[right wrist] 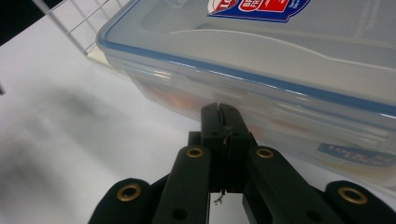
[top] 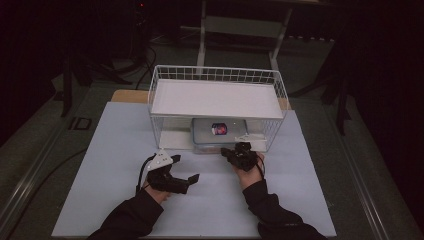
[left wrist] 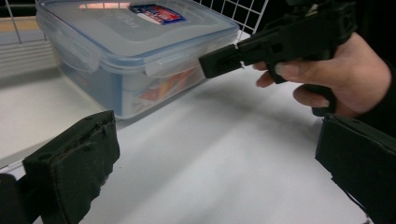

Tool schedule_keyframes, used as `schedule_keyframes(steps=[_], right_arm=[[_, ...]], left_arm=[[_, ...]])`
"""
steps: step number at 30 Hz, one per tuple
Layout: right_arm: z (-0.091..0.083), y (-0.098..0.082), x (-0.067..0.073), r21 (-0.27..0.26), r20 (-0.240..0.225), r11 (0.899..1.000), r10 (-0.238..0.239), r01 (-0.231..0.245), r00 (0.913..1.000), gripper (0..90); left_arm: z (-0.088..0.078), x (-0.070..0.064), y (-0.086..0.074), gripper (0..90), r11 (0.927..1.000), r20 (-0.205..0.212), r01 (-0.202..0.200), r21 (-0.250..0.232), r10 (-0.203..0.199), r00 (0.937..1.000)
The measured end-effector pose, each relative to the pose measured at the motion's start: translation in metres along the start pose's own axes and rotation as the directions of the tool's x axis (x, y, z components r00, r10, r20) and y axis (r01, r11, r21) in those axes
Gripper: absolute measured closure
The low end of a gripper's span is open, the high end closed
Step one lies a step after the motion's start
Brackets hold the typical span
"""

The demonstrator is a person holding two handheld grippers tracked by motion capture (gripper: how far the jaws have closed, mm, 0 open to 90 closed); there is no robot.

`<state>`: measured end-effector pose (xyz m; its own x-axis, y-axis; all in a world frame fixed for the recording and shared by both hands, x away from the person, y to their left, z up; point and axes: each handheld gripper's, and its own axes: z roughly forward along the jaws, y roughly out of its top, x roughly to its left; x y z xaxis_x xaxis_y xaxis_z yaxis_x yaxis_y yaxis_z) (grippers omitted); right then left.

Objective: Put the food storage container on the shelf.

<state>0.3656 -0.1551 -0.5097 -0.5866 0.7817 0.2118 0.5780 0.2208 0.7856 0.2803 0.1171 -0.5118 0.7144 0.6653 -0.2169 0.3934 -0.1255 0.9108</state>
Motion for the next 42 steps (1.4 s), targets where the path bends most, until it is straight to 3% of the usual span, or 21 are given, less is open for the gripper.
schedule_keyframes(steps=[3, 16, 24, 29, 35, 36, 38, 42], right_arm=[[0.004, 0.003, -0.001, -0.006, 0.007, 1.0, -0.006, 0.006, 1.0, 89.9], [0.027, 0.017, -0.002, -0.025, 0.011, 1.0, 0.009, -0.008, 0.9999, 89.9], [0.034, 0.024, -0.008, -0.025, 0.011, 0.998, 0.053, -0.053, 0.9985, 89.9], [0.04, 0.026, -0.006, -0.032, 0.001, 0.999, 0.017, -0.017, 0.9999, 89.9], [0.04, 0.025, -0.001, -0.01, -0.027, 0.999, 0.038, -0.039, 0.9989, 89.8], [0.039, 0.024, 0.002, -0.014, -0.024, 1.0, 0.013, -0.013, 0.9996, 89.6], [0.036, 0.023, 0.005, -0.022, -0.026, 1.0, -0.015, 0.014, 0.9996, 86.7], [0.026, 0.021, 0.01, -0.044, -0.035, 0.999, -0.009, 0.008, 0.9993, 73.9]], left_arm=[[0.0, 0.001, -0.001, 0.0, 1.0, -0.012, 0.0, -0.008, 0.0, 0.9999], [0.002, -0.003, -0.004, 0.0, 0.9995, 0.014, -0.029, -0.01, 0.029, 0.9995], [0.003, -0.002, -0.005, 0.0, 0.9996, 0.02, -0.023, -0.013, 0.023, 0.9995], [0.002, -0.001, -0.005, 0.0, 0.9995, 0.014, -0.026, -0.016, 0.026, 0.9996], [0.002, -0.002, -0.005, 0.0, 0.9995, 0.015, -0.028, -0.016, 0.029, 0.9995], [0.002, -0.003, -0.004, 0.0, 0.9994, 0.013, -0.03, -0.016, 0.031, 0.9994], [0.001, -0.003, -0.003, 0.0, 0.9992, 0.015, -0.033, -0.022, 0.033, 0.9993], [-0.001, -0.004, -0.001, 0.0, 0.9991, 0.014, -0.033, -0.028, 0.034, 0.9993]])
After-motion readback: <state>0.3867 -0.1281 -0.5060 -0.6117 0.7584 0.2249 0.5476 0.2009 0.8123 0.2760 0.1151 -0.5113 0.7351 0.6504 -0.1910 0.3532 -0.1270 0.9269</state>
